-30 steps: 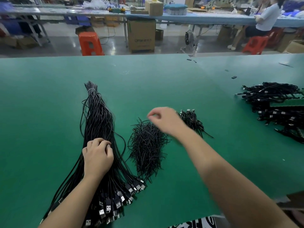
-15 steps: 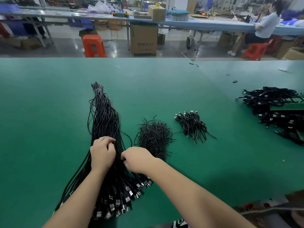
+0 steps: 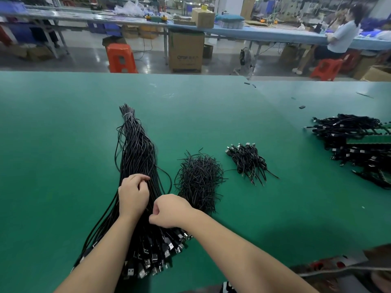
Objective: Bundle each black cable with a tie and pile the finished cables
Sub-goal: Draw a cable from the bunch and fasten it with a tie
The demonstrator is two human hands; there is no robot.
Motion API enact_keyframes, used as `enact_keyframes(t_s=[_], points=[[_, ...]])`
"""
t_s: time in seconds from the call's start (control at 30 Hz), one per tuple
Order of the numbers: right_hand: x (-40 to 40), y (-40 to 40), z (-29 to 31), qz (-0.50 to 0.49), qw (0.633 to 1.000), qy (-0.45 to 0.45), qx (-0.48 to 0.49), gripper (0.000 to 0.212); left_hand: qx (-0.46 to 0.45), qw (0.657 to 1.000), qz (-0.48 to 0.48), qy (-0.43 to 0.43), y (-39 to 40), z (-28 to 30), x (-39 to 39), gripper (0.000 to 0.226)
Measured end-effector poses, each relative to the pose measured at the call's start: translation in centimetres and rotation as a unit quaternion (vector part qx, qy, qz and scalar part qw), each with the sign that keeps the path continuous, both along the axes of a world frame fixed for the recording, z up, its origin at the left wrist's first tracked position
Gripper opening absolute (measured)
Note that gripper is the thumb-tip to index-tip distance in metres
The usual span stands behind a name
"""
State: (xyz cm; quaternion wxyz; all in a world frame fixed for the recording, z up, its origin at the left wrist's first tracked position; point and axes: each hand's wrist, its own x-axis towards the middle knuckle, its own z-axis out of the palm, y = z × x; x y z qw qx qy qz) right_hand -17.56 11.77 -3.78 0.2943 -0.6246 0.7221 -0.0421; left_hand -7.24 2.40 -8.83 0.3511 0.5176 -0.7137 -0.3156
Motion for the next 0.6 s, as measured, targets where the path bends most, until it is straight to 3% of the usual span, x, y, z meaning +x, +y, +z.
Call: enact_keyframes(t_s=[0.2,0.3,0.47,0.6], points=[[-0.6,0.2,1.0,-0.053,0.998,-0.023,-0.014,0.026,-0.003,1.000,0.006,-0.001,0.0,0.2,-0.1,0.039],[-1.5,0.5,2.1,-0.133,0.972,-0.190,-0.020,0.014,-0.007,1.000,0.003,0.005,0.0,0.4,-0.1,0.037],[-4.5,0.8,3.5,-0.219,0.844,-0.489,-0.019,0.016,-0.065,0.997,-0.027,-0.044,0.5,-0.3,-0.3,0.043],[-6.6,1.6,4.1,-0.221,0.690,-0.689,-0.015,0.024,-0.128,0.990,-0.035,-0.054,0.9,-0.3,-0.3,0.050]])
